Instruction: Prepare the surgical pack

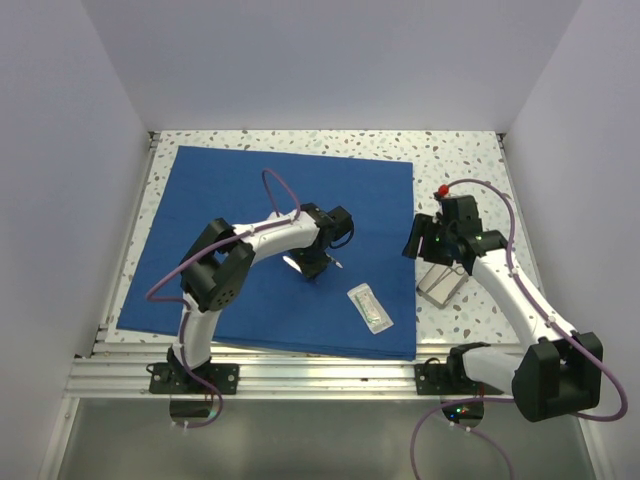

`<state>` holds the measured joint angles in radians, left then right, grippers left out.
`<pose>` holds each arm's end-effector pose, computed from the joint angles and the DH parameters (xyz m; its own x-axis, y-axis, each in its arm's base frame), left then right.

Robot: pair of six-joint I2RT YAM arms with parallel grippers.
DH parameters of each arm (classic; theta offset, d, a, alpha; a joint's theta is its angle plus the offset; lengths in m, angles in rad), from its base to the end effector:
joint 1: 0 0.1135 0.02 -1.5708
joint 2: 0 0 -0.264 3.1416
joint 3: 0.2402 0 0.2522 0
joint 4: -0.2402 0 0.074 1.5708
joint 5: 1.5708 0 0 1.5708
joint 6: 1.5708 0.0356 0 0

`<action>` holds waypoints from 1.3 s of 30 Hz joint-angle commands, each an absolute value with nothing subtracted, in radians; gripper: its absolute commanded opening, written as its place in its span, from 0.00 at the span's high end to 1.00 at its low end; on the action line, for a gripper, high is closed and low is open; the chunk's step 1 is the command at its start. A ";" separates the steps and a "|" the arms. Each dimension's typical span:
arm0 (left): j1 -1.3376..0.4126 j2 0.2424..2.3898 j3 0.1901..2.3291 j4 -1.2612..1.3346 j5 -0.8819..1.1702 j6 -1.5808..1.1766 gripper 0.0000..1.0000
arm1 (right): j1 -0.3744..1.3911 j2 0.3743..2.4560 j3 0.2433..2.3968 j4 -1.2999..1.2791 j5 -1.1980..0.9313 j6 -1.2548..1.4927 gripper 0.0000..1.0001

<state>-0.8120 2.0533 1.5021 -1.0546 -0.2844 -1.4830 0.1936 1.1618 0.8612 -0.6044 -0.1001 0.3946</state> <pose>0.2679 -0.2680 0.1621 -0.7609 -0.5872 -0.2763 -0.6233 0.7797 0.0594 0.2293 0.0486 0.2544 -0.8093 0.2311 -0.5400 0.0641 0.9486 0.3100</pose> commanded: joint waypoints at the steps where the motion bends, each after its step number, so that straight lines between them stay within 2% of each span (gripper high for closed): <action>1: -0.804 2.066 1.490 -1.092 -0.324 -1.477 0.84 | 0.201 1.158 0.868 -0.575 -0.115 0.374 0.37; 5: -0.802 2.046 1.479 -1.089 -0.328 -1.468 1.00 | 0.207 1.166 0.870 -0.577 -0.115 0.374 0.37; 13: -0.856 1.944 1.454 -1.065 -0.411 -1.396 1.00 | 0.235 1.190 0.890 -0.571 -0.215 0.377 0.36; 21: -0.922 1.722 1.240 -0.831 -0.445 -1.189 1.00 | 0.311 1.265 0.879 -0.451 -0.325 0.474 0.36; 25: -0.972 1.631 1.143 -0.770 -0.472 -1.126 1.00 | 0.391 1.356 0.870 -0.341 -0.419 0.563 0.32; 27: -0.974 1.579 1.099 -0.710 -0.453 -1.101 1.00 | 0.426 1.397 0.877 -0.282 -0.434 0.620 0.25; 31: -0.976 1.505 1.003 -0.629 -0.428 -1.066 1.00 | 0.561 1.492 0.949 -0.267 -0.396 0.686 0.18; 39: -0.976 1.425 0.890 -0.534 -0.391 -1.039 1.00 | 0.709 1.707 1.106 -0.235 -0.354 0.839 0.16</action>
<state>-0.9756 1.4799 0.9173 -0.6300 -0.3985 -1.0752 0.6804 1.6573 1.0386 -0.2962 -0.3580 0.7448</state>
